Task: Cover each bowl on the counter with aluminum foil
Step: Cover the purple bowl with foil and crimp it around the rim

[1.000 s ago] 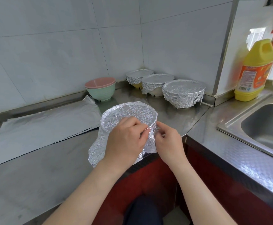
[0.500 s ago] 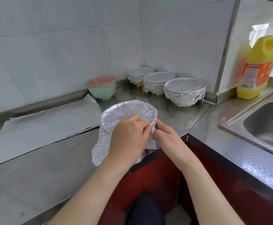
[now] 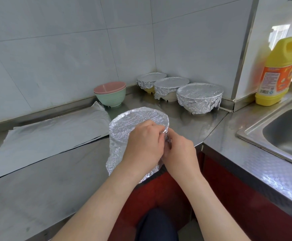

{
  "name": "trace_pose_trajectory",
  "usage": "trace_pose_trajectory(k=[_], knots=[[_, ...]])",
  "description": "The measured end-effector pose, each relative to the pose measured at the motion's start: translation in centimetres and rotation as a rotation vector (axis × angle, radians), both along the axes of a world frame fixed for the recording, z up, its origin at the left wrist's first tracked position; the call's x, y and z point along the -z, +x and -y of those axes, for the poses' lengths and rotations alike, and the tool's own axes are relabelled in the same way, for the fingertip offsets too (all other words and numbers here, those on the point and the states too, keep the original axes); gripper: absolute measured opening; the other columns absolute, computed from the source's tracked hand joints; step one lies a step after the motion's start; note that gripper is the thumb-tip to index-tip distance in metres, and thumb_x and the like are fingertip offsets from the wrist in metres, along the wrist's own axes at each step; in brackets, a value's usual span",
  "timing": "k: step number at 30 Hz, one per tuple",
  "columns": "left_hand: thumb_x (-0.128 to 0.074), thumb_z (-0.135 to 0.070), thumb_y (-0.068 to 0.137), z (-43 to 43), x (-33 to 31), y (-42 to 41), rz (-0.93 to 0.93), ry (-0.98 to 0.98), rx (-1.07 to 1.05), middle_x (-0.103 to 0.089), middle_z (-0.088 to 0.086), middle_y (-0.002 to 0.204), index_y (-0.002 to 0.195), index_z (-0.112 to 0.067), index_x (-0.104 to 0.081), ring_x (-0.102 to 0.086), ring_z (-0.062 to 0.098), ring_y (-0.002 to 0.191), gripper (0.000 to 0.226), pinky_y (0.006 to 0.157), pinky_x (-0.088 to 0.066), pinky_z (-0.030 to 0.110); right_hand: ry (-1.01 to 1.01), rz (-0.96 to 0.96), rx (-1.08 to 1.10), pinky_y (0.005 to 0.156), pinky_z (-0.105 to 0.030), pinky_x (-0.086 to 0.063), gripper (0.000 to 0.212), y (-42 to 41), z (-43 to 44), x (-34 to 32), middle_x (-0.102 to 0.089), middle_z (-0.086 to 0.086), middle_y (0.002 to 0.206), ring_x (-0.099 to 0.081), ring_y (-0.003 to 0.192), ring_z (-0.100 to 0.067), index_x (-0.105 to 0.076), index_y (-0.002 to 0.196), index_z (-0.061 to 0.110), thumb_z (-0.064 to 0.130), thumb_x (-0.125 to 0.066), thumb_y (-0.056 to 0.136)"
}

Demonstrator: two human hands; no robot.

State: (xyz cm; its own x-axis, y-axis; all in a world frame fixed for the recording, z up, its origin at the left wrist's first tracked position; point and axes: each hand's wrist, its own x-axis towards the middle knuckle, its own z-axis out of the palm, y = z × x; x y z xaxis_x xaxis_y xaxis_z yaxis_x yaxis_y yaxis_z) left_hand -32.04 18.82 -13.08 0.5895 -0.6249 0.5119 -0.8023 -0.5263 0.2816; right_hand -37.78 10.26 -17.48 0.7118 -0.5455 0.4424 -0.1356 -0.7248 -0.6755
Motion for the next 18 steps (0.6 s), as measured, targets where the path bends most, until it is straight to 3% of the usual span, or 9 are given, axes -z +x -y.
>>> trace_pose_trajectory(k=[2, 4, 6, 9, 11, 15, 18], knots=[[-0.056, -0.017, 0.090, -0.3, -0.6, 0.0, -0.038, 0.001, 0.040, -0.062, 0.002, 0.095, 0.105, -0.016, -0.071, -0.057, 0.021, 0.090, 0.021, 0.082, -0.047, 0.039, 0.219, 0.051, -0.023, 0.070, -0.038, -0.047, 0.021, 0.0, 0.1, -0.1, -0.069, -0.002, 0.083, -0.060, 0.080, -0.026, -0.061, 0.103, 0.023, 0.015, -0.048, 0.089], [-0.059, -0.027, 0.092, -1.3, -1.6, 0.5, -0.044, -0.009, 0.083, -0.064, -0.004, 0.111, 0.120, -0.024, -0.067, -0.057, 0.015, 0.103, 0.030, 0.092, -0.045, 0.032, 0.576, 0.110, -0.070, 0.084, -0.034, -0.052, 0.041, -0.1, 0.7, -0.5, -0.067, 0.002, 0.115, -0.064, 0.098, -0.020, -0.055, 0.126, 0.031, 0.020, -0.051, 0.086], [-0.057, -0.043, 0.092, -2.7, -2.6, 1.8, -0.020, 0.037, 0.098, -0.058, -0.014, 0.127, 0.126, -0.034, -0.062, -0.050, 0.007, 0.117, 0.035, 0.098, -0.037, 0.023, 0.851, 0.146, -0.119, 0.082, -0.025, -0.053, 0.047, 0.0, 1.3, -0.5, -0.061, 0.002, 0.125, -0.062, 0.106, -0.021, -0.047, 0.133, 0.033, 0.030, -0.052, 0.086], [-0.042, -0.064, 0.090, -4.1, -2.5, 3.7, -0.052, 0.223, 0.069, -0.039, -0.021, 0.147, 0.134, -0.048, -0.048, -0.032, 0.001, 0.135, 0.048, 0.106, -0.028, 0.025, 0.965, 0.202, -0.093, 0.104, -0.036, -0.042, 0.050, 0.6, 1.6, -0.6, -0.050, 0.005, 0.139, -0.050, 0.123, -0.015, -0.039, 0.144, 0.032, 0.037, -0.051, 0.095], [-0.027, -0.072, 0.090, -4.2, -1.5, 4.0, -0.035, 0.303, 0.093, -0.031, -0.023, 0.151, 0.137, -0.055, -0.038, -0.025, 0.001, 0.140, 0.051, 0.108, -0.027, 0.028, 1.065, 0.262, -0.112, 0.111, -0.039, -0.034, 0.050, 1.4, 1.1, -0.8, -0.040, 0.011, 0.148, -0.040, 0.133, -0.011, -0.034, 0.148, 0.033, 0.036, -0.046, 0.099], [-0.014, -0.065, 0.090, -3.5, -0.3, 3.8, 0.101, 0.260, 0.175, -0.044, -0.019, 0.145, 0.134, -0.051, -0.047, -0.037, 0.002, 0.135, 0.057, 0.096, -0.027, 0.016, 1.147, 0.345, -0.171, 0.115, -0.036, -0.032, 0.047, 3.1, -0.3, -0.6, -0.035, 0.014, 0.152, -0.038, 0.137, -0.008, -0.035, 0.148, 0.032, 0.035, -0.042, 0.102], [-0.013, -0.064, 0.090, -3.3, 0.2, 4.0, 0.143, 0.261, 0.193, -0.048, -0.017, 0.143, 0.135, -0.047, -0.048, -0.041, 0.003, 0.133, 0.059, 0.096, -0.032, 0.017, 1.076, 0.358, -0.152, 0.117, -0.038, -0.028, 0.048, 3.9, -0.7, 0.0, -0.033, 0.006, 0.155, -0.034, 0.140, -0.010, -0.037, 0.148, 0.025, 0.042, -0.037, 0.102]])
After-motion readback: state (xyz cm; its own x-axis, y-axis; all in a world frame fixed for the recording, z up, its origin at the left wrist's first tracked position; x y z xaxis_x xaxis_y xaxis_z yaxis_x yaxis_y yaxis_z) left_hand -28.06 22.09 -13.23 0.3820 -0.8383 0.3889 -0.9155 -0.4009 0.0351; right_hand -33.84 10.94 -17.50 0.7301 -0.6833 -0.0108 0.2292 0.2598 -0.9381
